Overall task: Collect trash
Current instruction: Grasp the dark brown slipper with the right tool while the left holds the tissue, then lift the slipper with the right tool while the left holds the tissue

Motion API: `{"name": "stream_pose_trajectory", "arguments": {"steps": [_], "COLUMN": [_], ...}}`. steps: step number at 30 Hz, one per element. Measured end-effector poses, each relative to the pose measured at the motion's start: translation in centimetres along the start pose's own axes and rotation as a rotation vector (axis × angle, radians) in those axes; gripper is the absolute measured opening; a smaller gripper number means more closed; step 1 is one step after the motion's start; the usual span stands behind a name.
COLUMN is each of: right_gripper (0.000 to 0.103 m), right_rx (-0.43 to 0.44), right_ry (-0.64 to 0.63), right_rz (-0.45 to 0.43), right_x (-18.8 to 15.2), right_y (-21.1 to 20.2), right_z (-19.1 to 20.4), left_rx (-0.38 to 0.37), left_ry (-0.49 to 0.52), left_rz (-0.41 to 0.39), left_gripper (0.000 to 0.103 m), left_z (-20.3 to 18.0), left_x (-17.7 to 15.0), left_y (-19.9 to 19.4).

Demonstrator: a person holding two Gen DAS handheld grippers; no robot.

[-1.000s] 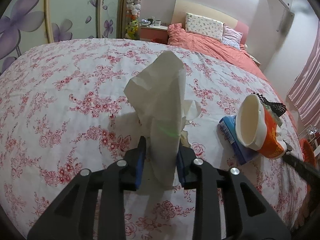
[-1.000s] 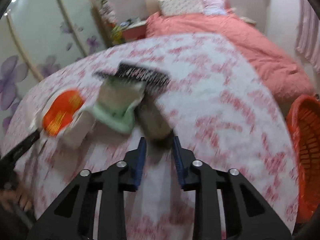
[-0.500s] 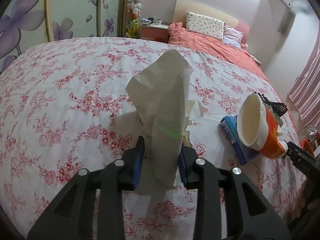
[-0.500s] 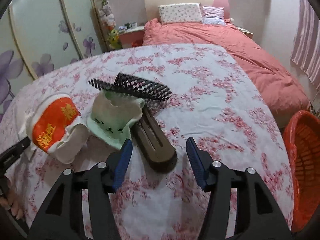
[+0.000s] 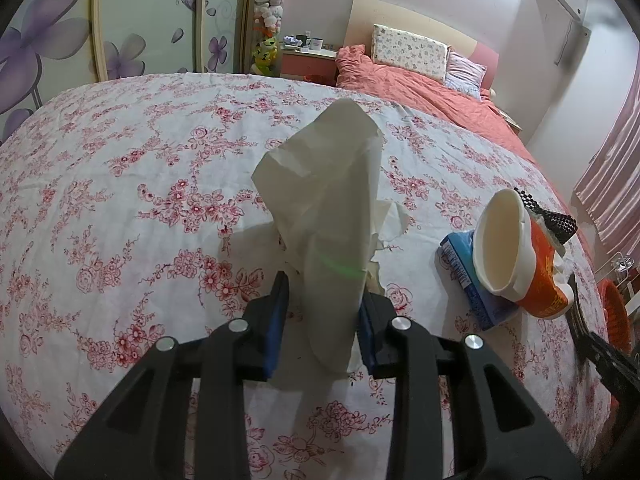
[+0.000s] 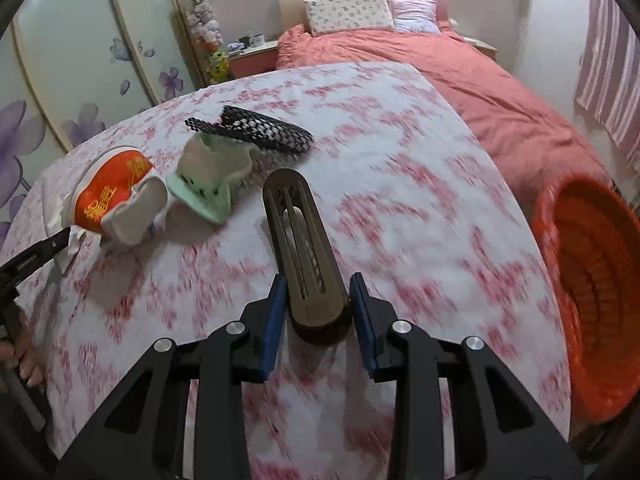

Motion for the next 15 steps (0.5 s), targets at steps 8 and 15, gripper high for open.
{"name": "stream_pose_trajectory", "arguments": {"steps": [8, 15], "right_gripper": [0.038, 0.039], "right_rx": [-0.030, -0.039], "right_ry": [-0.014, -0.028], "right_rz": [-0.028, -0.036], "right_x": [0.66, 0.66], "right_y": [0.81, 0.89], "right_z": [0.77, 0.71], "left_rx": [-0.005, -0.022], "left_ry": [-0.004, -0.017], "left_rz": [0.001, 0.004], "left_gripper": [0.033, 0.033], "left_z": [0.06, 0.35], "left_x": [-0.01, 0.01], "left_y": [0.02, -0.08]}}
Point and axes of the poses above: each gripper's, at about its wrist camera, not at the fingertips, and y roughly the way its jaws point, z to its left, x to its top, the point moved 3 cm from there along y, roughly the way its jaws point, and after that the axes turned 13 degrees about -y, right-handed, at the moved point
